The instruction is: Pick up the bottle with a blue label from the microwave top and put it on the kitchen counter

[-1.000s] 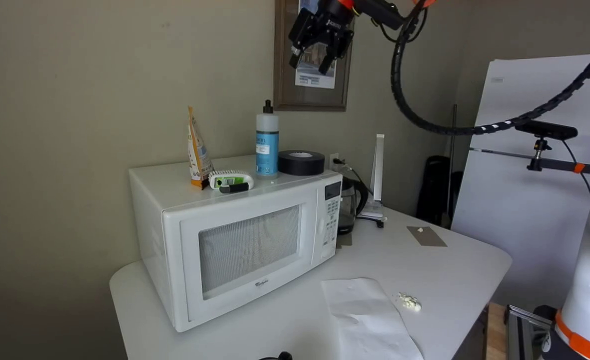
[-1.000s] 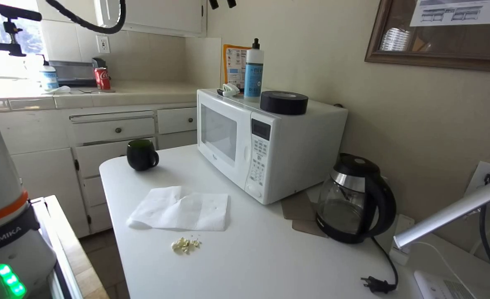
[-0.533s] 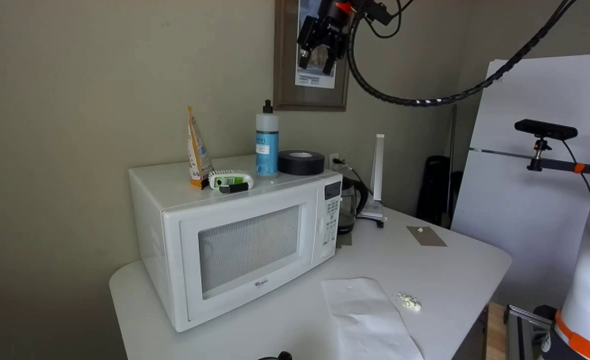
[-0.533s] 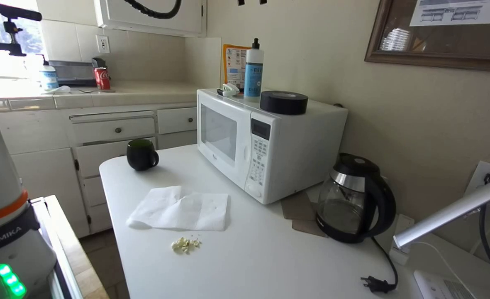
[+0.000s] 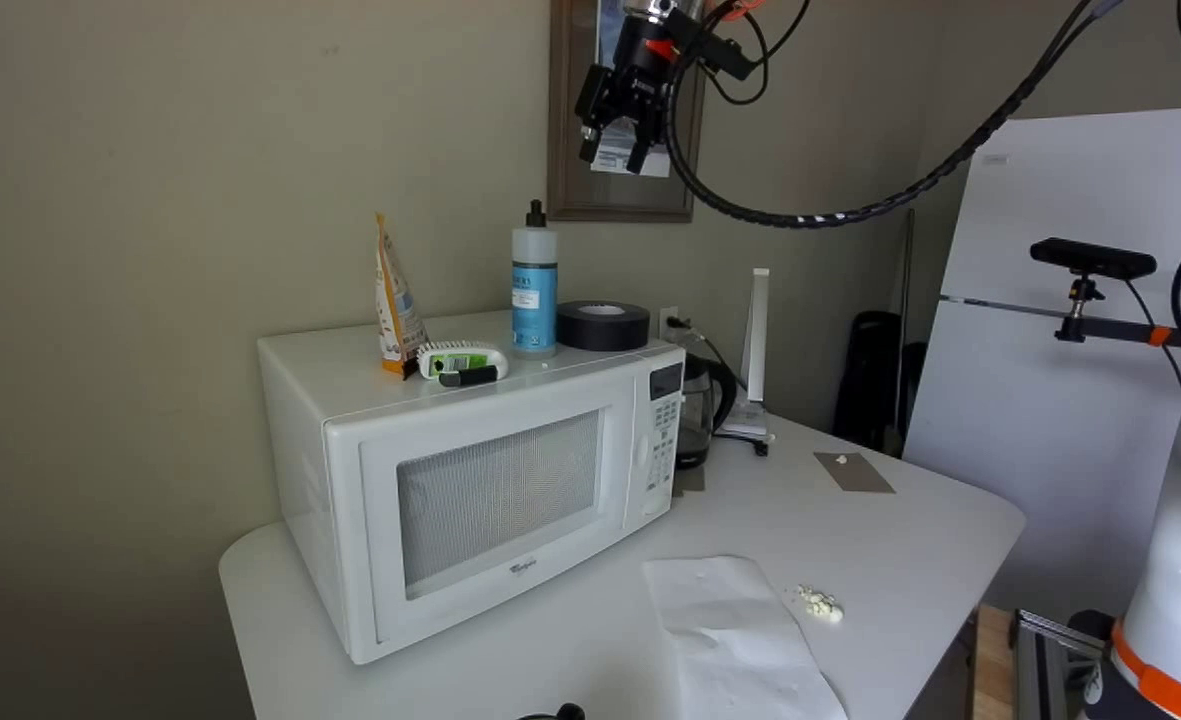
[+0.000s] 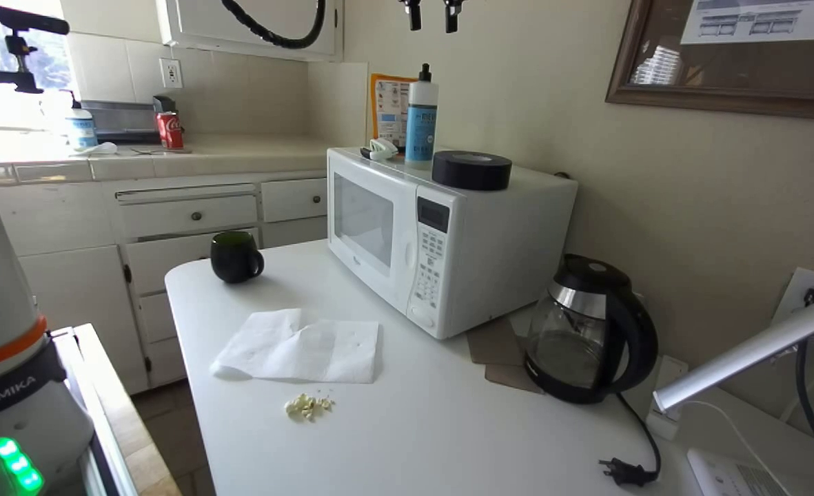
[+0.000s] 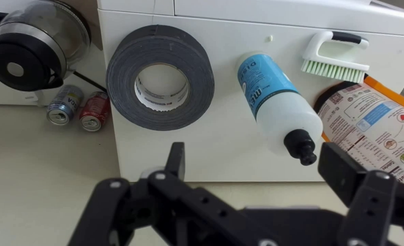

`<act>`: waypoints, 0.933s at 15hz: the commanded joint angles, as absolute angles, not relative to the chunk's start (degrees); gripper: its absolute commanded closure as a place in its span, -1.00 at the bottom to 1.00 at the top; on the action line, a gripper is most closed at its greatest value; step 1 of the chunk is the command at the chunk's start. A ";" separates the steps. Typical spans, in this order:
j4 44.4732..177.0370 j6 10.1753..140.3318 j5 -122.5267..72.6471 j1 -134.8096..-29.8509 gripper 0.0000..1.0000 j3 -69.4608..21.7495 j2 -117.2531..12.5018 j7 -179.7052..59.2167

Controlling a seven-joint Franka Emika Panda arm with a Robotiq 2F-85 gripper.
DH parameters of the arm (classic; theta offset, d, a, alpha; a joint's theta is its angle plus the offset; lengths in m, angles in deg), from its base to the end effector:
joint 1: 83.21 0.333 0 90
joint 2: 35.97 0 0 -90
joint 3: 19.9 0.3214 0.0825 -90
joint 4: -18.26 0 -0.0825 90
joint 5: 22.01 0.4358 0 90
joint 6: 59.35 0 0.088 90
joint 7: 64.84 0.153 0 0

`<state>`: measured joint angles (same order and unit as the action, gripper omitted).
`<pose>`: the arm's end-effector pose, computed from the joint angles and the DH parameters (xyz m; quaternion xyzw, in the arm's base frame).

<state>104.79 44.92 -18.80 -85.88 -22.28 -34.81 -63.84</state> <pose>0.6346 -0.0492 0.6574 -0.9845 0.0544 -0.1650 0.0225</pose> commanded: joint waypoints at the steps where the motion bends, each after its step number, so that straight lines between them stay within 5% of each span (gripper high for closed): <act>1: 104.82 45.55 -20.36 -84.98 -1.00 -21.44 -36.64 -63.18; 10: 98.09 48.29 -25.05 -81.77 -0.94 -19.22 -45.95 -62.97; 14: 94.38 46.92 -24.73 -81.38 -0.28 -19.09 -49.15 -64.22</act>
